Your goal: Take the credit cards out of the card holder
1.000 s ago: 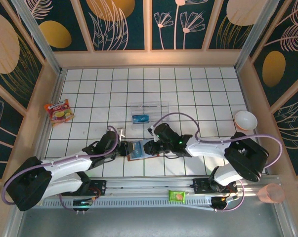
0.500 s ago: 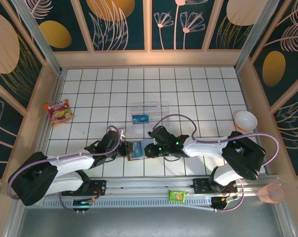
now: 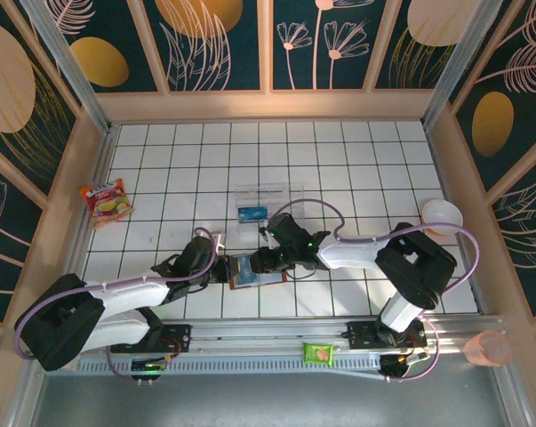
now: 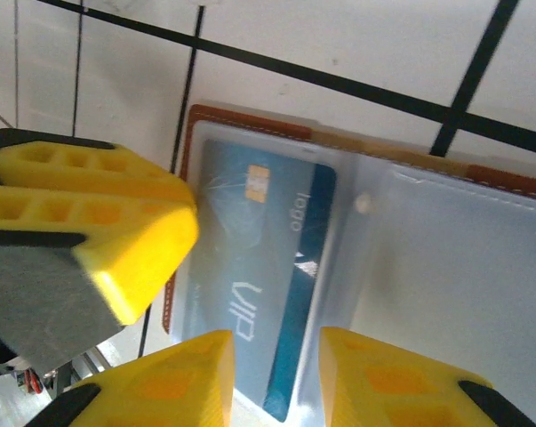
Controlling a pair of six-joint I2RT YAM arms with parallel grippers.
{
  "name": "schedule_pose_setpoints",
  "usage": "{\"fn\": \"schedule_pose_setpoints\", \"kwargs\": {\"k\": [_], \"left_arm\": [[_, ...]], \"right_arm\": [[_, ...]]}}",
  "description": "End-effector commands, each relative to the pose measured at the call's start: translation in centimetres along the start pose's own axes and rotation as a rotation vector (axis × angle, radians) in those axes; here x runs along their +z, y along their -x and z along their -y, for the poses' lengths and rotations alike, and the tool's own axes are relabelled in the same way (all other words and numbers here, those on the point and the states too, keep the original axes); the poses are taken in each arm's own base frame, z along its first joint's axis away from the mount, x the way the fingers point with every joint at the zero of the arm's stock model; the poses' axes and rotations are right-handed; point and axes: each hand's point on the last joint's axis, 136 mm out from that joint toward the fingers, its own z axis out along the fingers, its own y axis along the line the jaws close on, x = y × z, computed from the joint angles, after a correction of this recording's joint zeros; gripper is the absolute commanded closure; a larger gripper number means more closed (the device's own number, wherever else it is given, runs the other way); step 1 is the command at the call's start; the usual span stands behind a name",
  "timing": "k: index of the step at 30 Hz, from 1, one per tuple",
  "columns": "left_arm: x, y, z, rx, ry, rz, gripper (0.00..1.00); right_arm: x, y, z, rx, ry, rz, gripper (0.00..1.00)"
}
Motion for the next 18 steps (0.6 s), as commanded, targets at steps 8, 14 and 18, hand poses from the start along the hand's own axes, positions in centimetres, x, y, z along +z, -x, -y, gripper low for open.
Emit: {"fn": "schedule_pose_setpoints", "kwargs": {"k": [8, 14, 18], "left_arm": [[0.19, -0.67, -0.74, 0.013, 0.013, -0.015, 0.84], [0.23, -0.77, -0.77, 0.014, 0.013, -0.019, 0.85], [0.26, -0.79, -0.77, 0.012, 0.011, -0.020, 0.86]], "right_arm": [[0.58, 0.63, -0.02, 0.066, 0.023, -0.017, 0.71], [0.78, 0.70, -0.11, 0.075, 0.034, -0.024, 0.73], [1.08, 0.52, -0.19, 0.083, 0.050, -0.037, 0.73]]}}
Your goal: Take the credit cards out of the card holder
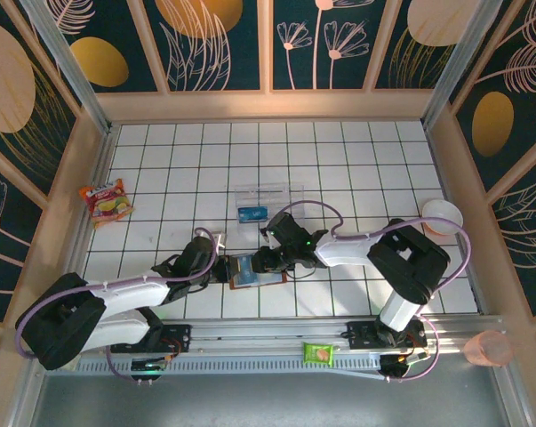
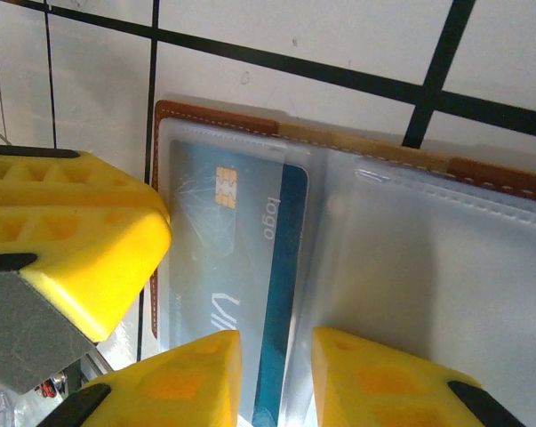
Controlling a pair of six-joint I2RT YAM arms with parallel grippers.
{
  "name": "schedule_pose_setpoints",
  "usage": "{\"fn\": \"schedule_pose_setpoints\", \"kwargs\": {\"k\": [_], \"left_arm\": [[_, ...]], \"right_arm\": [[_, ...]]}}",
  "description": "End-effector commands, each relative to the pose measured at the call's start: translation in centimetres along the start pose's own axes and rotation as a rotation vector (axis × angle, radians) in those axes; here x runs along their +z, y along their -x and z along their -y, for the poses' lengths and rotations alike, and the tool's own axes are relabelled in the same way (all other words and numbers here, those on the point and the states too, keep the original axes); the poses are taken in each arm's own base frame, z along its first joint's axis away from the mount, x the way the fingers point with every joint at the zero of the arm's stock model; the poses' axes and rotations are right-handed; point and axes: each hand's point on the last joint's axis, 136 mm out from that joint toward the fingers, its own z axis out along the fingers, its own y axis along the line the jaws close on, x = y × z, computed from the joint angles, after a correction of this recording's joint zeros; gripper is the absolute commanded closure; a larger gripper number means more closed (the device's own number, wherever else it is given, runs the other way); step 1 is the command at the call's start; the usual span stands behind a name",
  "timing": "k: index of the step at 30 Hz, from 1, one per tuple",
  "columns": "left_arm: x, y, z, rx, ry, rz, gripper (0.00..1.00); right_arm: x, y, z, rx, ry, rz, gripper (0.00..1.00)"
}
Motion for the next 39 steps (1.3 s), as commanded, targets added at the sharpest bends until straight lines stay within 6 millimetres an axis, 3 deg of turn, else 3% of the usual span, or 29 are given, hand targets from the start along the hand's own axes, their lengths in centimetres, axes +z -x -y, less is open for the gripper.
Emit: {"fn": "schedule_pose_setpoints", "kwargs": {"k": [1, 8, 15, 30, 39], "left_arm": [[0.1, -0.8, -0.8, 0.007, 0.015, -0.022, 0.86], [0.2, -0.8, -0.7, 0.006, 0.012, -0.025, 0.87], [0.2, -0.8, -0.7, 0.006, 0.009, -0.026, 0.87], [0.3, -0.6, -0.5, 0.018, 0.012, -0.027, 0.89], [0.5, 0.0, -0.1, 0.029, 0.009, -0.018, 0.89]], "right_arm": [[0.3, 0.7, -0.9, 0.011, 0.042, -0.002, 0.73], [0.7, 0.6, -0.4, 0.031, 0.047, -0.014, 0.77], [0.6, 0.5, 0.0, 0.041, 0.036, -0.004, 0.99], [-3.5, 0.3, 3.4, 0.099, -0.173, 0.130, 1.00], [-4.6, 0.3, 2.6, -0.029, -0.267, 0.114, 1.00]]}}
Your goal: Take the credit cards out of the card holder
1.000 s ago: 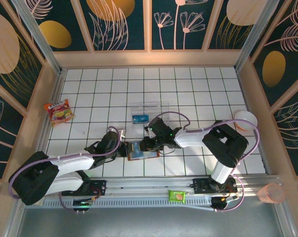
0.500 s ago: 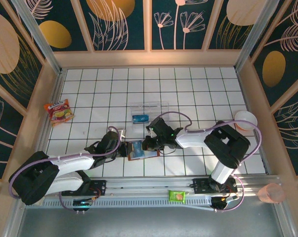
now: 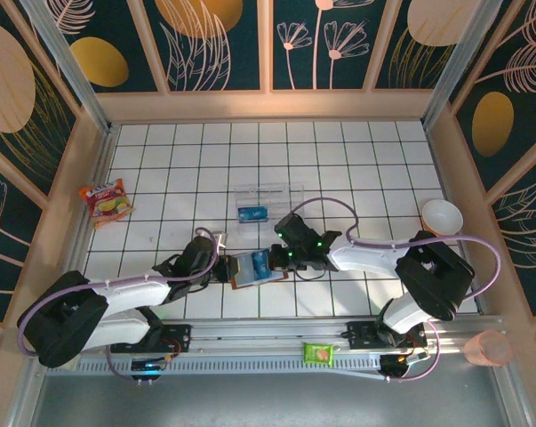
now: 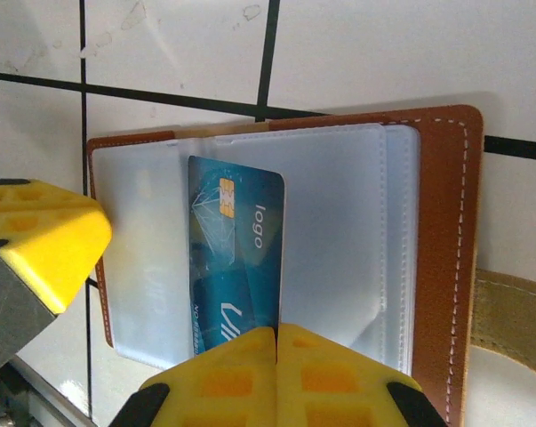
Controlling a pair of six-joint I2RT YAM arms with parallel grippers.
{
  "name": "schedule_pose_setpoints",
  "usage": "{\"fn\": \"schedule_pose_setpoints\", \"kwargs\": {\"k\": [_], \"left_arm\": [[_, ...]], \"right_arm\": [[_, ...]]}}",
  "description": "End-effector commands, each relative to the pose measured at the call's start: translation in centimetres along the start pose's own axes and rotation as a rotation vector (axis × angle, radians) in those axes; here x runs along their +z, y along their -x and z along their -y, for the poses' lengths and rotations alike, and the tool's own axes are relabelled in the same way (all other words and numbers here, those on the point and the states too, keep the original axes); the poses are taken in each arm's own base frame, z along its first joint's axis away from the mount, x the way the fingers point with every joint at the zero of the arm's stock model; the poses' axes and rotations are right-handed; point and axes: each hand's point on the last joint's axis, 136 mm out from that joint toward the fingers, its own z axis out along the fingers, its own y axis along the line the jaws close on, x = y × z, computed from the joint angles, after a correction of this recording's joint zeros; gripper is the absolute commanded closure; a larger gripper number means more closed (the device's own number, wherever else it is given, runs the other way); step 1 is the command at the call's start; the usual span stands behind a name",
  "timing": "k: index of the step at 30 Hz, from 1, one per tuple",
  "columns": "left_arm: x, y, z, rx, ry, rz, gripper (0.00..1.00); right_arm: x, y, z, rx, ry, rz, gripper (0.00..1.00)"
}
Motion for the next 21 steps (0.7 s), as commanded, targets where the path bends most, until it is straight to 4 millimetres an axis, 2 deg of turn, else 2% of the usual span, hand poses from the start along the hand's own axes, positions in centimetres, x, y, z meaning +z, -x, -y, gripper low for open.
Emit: {"fn": "schedule_pose_setpoints", "kwargs": {"k": [1, 7, 13, 21], "left_arm": [[0.3, 0.0, 0.0, 0.020, 0.009, -0.019, 0.89], [0.3, 0.1, 0.1, 0.025, 0.011, -0.020, 0.89], [0.4, 0.4, 0.2, 0.029, 0.012, -0.018, 0.89], [0.6, 0.2, 0.3, 0.030, 0.005, -0.030, 0.90]], "right_arm": [[-0.6, 0.1, 0.4, -0.082, -0.079, -0.006, 1.00], [-1.4, 0.9, -0.2, -0.145, -0.114, 0.002, 1.00], [-1.6, 0.8, 0.3, -0.145, -0.134, -0.001, 1.00], [-0.4, -0.1, -1.1, -0.152, -0.052, -0.033, 1.00]]}}
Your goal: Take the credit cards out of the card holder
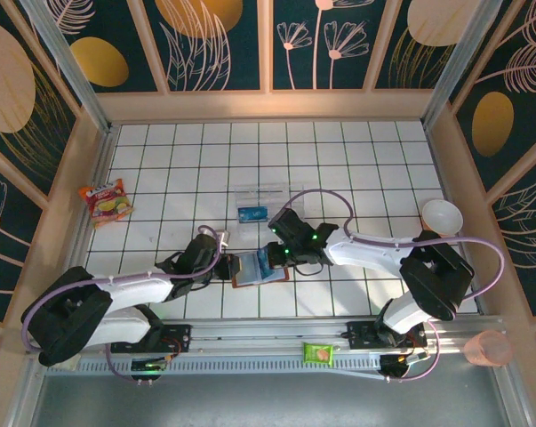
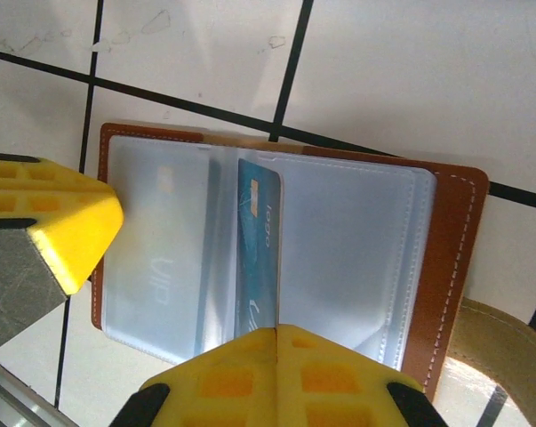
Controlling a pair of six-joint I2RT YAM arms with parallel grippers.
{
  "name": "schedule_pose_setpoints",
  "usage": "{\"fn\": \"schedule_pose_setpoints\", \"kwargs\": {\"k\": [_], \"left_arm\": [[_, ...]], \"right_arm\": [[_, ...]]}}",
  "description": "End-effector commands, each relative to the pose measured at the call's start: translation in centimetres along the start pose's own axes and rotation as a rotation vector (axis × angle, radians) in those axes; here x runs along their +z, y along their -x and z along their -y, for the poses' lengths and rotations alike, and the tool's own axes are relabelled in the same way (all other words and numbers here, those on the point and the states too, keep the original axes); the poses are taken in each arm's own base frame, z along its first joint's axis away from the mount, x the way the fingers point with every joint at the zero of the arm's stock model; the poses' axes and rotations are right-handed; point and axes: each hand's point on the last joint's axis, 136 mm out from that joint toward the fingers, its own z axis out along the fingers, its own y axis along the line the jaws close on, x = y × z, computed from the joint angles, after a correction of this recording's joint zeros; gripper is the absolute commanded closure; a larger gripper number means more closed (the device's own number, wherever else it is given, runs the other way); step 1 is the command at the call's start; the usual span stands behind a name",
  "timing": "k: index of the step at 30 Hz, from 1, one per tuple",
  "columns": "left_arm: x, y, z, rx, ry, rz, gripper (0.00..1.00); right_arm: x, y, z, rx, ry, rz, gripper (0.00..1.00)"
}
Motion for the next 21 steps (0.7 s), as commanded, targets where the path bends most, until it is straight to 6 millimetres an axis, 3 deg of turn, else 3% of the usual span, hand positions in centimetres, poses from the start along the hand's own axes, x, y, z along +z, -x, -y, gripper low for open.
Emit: {"fn": "schedule_pose_setpoints", "kwargs": {"k": [1, 3, 10, 14, 17, 21], "left_arm": [[0.2, -0.1, 0.1, 0.010, -0.001, -0.023, 0.90], [0.3, -0.1, 0.1, 0.011, -0.005, -0.027, 0.90], [0.4, -0.4, 0.1, 0.013, -0.010, -0.040, 0.92], [0.5, -0.4, 0.2, 0.014, -0.011, -0.041, 0.92], [0.5, -0.4, 0.1, 0.014, -0.008, -0.041, 0.92], [0.5, -0.2, 0.3, 0.021, -0.011, -0.038, 0.92]], "right_arm": [[0.9, -0.9, -0.9, -0.026, 0.044, -0.030, 1.00], [1.2, -1.0, -1.1, -0.026, 0.065, -0.030, 1.00], [2.0, -1.2, -0.8, 0.009, 0.116, -0.044, 0.82], [2.2, -1.1, -0.7, 0.012, 0.121, -0.048, 0.79], [2.1, -0.7, -0.3, 0.011, 0.099, -0.035, 0.87], [0.0, 0.3, -0.6, -0.025, 0.109, 0.032, 0.99]]}}
